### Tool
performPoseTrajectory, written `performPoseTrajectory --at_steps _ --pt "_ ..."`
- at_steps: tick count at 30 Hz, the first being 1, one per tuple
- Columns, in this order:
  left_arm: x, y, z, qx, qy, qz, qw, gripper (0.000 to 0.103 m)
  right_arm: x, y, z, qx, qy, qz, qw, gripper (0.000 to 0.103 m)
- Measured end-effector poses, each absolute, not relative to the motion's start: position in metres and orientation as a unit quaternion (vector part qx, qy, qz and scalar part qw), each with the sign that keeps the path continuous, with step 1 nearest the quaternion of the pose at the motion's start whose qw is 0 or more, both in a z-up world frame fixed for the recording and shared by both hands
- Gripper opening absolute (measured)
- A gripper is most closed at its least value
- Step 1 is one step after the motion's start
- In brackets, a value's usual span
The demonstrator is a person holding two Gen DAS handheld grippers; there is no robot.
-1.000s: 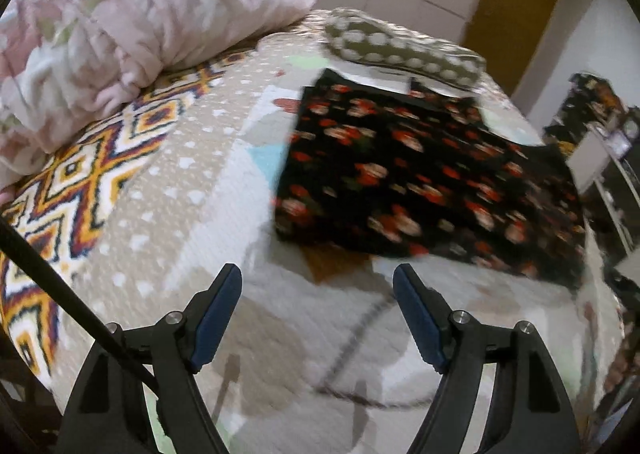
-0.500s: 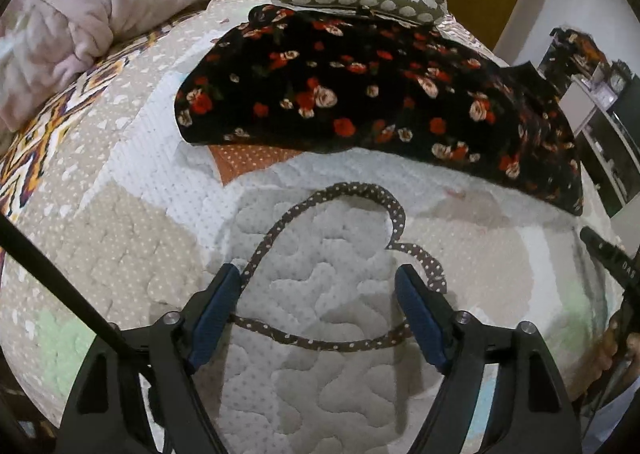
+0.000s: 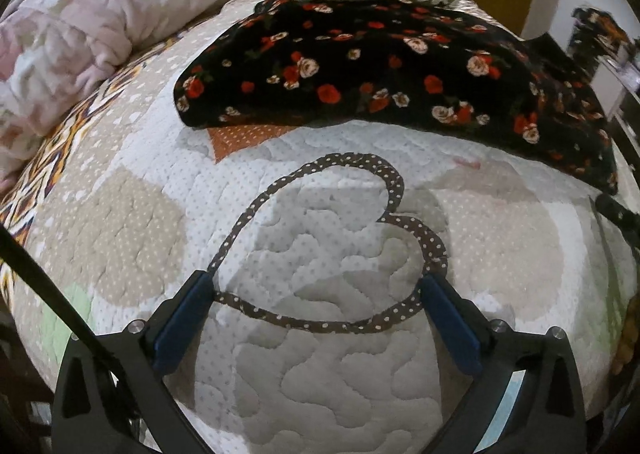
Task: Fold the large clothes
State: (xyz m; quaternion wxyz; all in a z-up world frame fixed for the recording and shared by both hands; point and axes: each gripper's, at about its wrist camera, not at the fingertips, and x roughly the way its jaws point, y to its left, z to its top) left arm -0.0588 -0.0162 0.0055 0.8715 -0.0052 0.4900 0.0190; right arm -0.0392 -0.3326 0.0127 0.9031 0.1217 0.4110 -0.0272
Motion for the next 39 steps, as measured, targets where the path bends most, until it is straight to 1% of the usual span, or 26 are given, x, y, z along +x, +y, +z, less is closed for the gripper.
performPoseTrajectory --at_steps 1,6,7,8,10,14,18,25,31,39 --pt "-0.058 -0.017 0.005 -0.007 0.493 0.026 0.869 0.103 -0.038 -0.332 0.012 0.121 0.412 -0.022 0.903 0.103" --pt "-0.059 -0.017 0.008 -0.017 0.501 0.046 0.864 0.103 -0.037 -0.332 0.010 0.122 0.413 -0.015 0.902 0.103" --pt "-0.059 -0.018 0.011 -0.021 0.500 0.047 0.865 0.101 -0.038 -0.332 0.010 0.123 0.412 -0.014 0.903 0.103" --pt "-0.060 -0.020 0.014 -0.024 0.498 0.046 0.866 0.096 -0.039 -0.333 0.010 0.124 0.411 -0.012 0.903 0.103" --pt "-0.061 -0.027 0.024 -0.021 0.493 0.037 0.869 0.093 -0.040 -0.333 0.010 0.128 0.408 -0.009 0.904 0.103" --pt "-0.070 -0.042 0.047 -0.004 0.463 0.043 0.885 0.093 -0.043 -0.336 0.009 0.139 0.398 -0.003 0.907 0.103" --pt "-0.075 -0.051 0.060 0.016 0.453 0.055 0.890 0.093 -0.045 -0.339 0.010 0.149 0.390 0.002 0.909 0.103" --pt "-0.073 -0.052 0.064 0.024 0.458 0.065 0.886 0.093 -0.046 -0.338 0.010 0.145 0.390 0.000 0.909 0.103" --pt "-0.078 -0.051 0.064 0.039 0.456 0.032 0.889 0.093 -0.046 -0.335 0.010 0.134 0.393 -0.004 0.910 0.103" --pt "-0.074 -0.026 0.062 0.024 0.466 0.004 0.884 0.093 -0.043 -0.325 0.009 0.106 0.403 -0.026 0.909 0.103"
